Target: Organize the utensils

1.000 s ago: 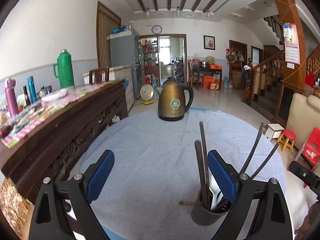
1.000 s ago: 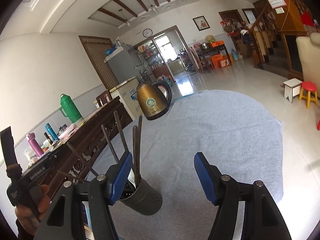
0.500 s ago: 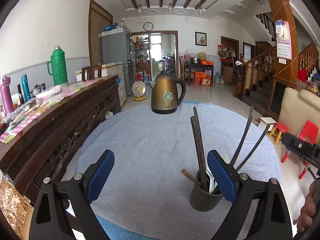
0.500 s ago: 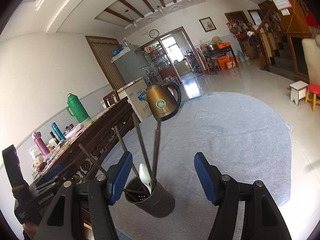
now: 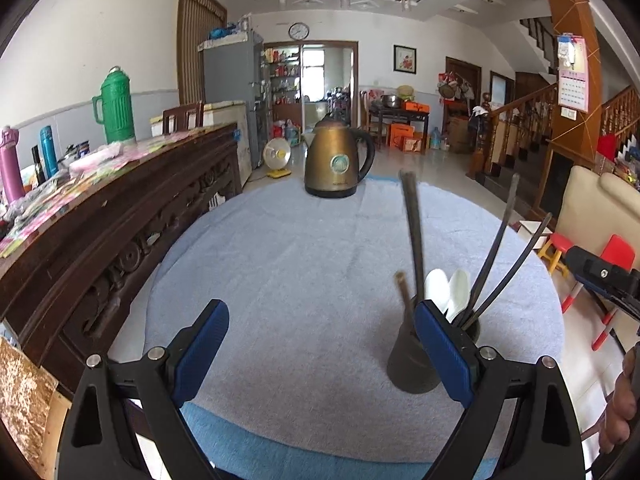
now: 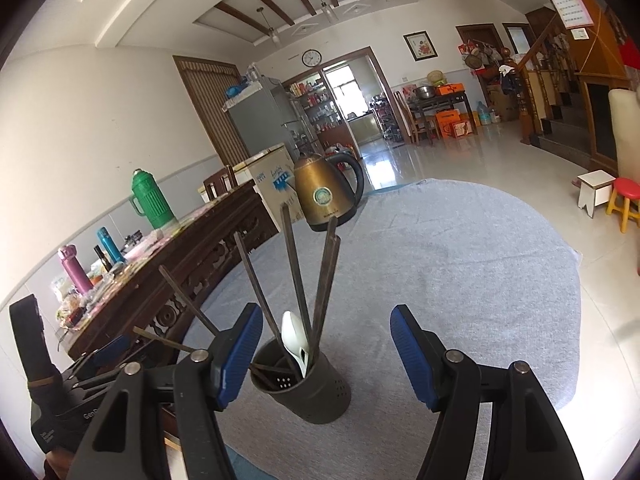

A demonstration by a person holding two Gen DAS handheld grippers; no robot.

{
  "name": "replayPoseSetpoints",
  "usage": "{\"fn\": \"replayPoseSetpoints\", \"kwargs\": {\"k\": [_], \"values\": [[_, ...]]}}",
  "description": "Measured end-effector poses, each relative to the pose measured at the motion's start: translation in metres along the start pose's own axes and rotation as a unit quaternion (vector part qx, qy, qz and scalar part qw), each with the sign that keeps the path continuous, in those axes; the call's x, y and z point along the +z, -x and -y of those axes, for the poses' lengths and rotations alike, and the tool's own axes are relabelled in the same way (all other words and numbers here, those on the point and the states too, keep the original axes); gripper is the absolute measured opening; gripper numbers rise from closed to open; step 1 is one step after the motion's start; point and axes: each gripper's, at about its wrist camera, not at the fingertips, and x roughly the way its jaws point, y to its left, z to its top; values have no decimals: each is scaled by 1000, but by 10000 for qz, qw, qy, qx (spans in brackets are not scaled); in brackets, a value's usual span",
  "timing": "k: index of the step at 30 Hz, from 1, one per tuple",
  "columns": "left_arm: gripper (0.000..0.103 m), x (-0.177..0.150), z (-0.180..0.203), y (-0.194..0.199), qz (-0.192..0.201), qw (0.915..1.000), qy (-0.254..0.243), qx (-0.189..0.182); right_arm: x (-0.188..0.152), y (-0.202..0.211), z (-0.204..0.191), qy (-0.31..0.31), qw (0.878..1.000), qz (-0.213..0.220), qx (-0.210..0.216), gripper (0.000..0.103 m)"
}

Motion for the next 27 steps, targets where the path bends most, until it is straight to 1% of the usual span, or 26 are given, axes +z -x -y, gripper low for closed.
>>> {"fn": "replayPoseSetpoints", "kwargs": {"k": [4,6,10,15,18,23,27], "values": [[94,-4,-2,-3,-160,9998,57,97,-1,-1,-2,-10,10000,-63,46,70],[94,-4,0,-1,-142,9998,44,146,-2,0,-9,81,9999,-60,46,70],[94,-2,7,4,-163,9991,-63,383,-4,3,-24,295,9995,-91,-45,70],[94,-1,11,9,-252,9988,-67,425,-7,10,-32,193,9989,-287,-313,70],[94,-2,16,16,-262,9984,-105,485,-12,18,-38,284,9967,-371,-660,70],[94,-3,20,32,-226,9982,-114,539,-20,34,-41,256,9957,-439,-772,70],[94,-3,22,42,-155,9979,-136,616,-25,44,-45,274,9959,-430,-743,70]]}}
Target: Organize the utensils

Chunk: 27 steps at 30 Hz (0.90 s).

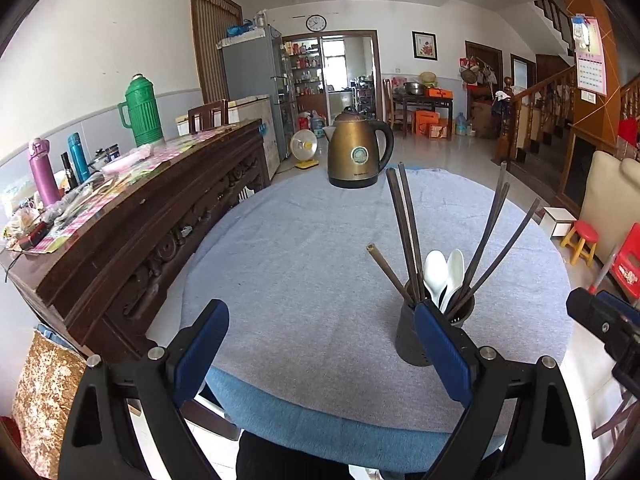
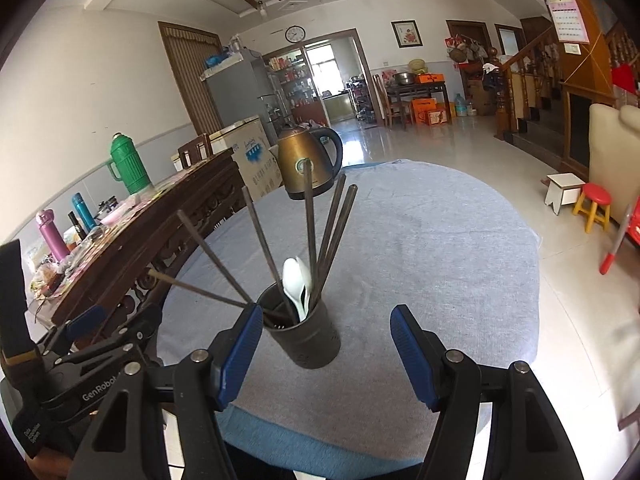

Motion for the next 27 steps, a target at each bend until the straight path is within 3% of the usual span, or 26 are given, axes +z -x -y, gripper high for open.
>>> {"fn": "replayPoseSetpoints", "kwargs": {"k": [27], "values": [[94,-5,-5,2,25,9999,-3,164,-8,7,-17,155,9996,91,-220,70]]}}
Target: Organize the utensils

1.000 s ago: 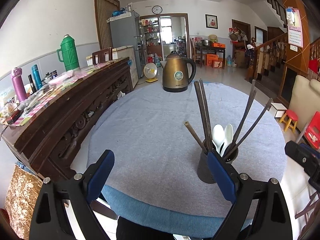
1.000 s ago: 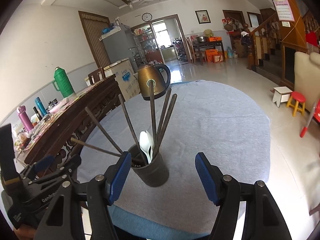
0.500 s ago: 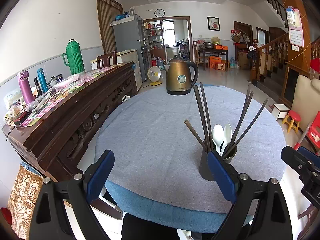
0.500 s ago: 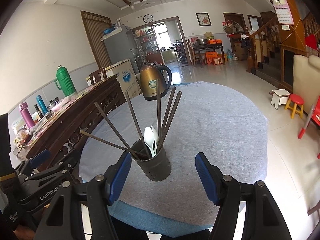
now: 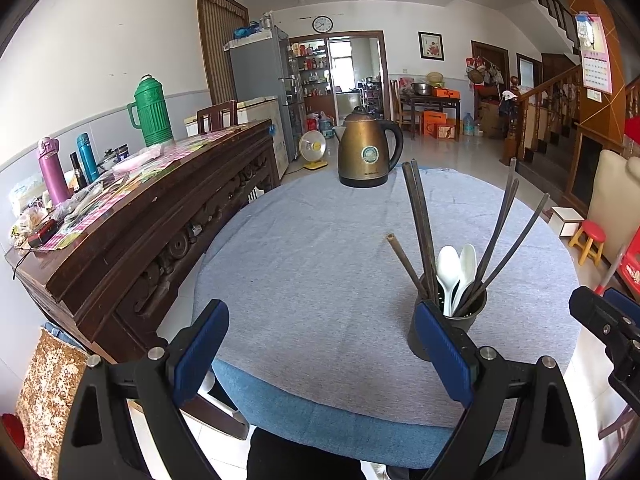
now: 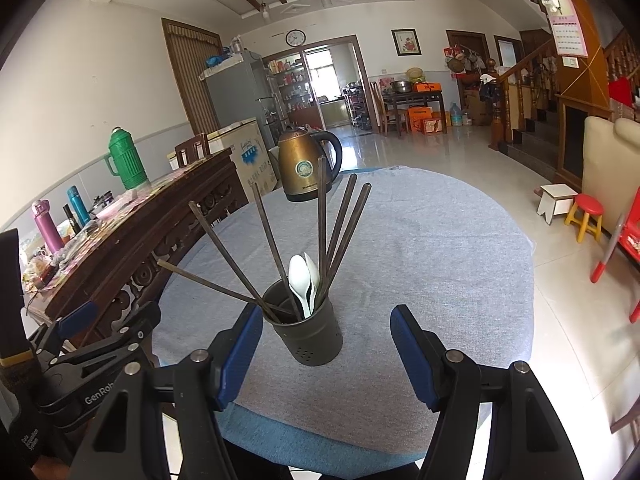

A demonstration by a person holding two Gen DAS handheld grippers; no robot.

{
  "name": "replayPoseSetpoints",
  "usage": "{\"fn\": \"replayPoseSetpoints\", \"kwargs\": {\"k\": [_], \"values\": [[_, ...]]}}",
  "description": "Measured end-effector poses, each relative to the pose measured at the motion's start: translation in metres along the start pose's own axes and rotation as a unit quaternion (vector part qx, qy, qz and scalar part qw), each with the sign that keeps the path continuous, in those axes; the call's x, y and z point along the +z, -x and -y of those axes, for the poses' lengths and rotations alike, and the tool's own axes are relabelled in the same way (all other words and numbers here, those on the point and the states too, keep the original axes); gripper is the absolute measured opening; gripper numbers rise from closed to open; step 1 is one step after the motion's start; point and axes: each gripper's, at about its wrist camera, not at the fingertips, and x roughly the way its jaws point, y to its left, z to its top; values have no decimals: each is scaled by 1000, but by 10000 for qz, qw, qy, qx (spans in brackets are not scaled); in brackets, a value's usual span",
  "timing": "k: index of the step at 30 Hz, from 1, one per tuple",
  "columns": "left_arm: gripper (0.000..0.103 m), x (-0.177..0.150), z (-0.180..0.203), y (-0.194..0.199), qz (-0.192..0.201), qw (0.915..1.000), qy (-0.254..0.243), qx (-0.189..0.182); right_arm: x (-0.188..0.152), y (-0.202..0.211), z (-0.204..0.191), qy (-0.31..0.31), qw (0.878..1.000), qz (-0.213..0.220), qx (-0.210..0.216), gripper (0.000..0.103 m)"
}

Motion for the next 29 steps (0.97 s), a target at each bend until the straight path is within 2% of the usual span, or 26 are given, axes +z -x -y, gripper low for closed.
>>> {"fn": "replayPoseSetpoints", "kwargs": {"k": [20,29], "values": [[94,-2,-10,-5,-24,9999,-27,-163,1,-9,-14,111,9997,-87,-180,70],[94,-2,-13,-10,5,9997,60,-241,3,-18,-6,32,9997,-134,-219,70]]}}
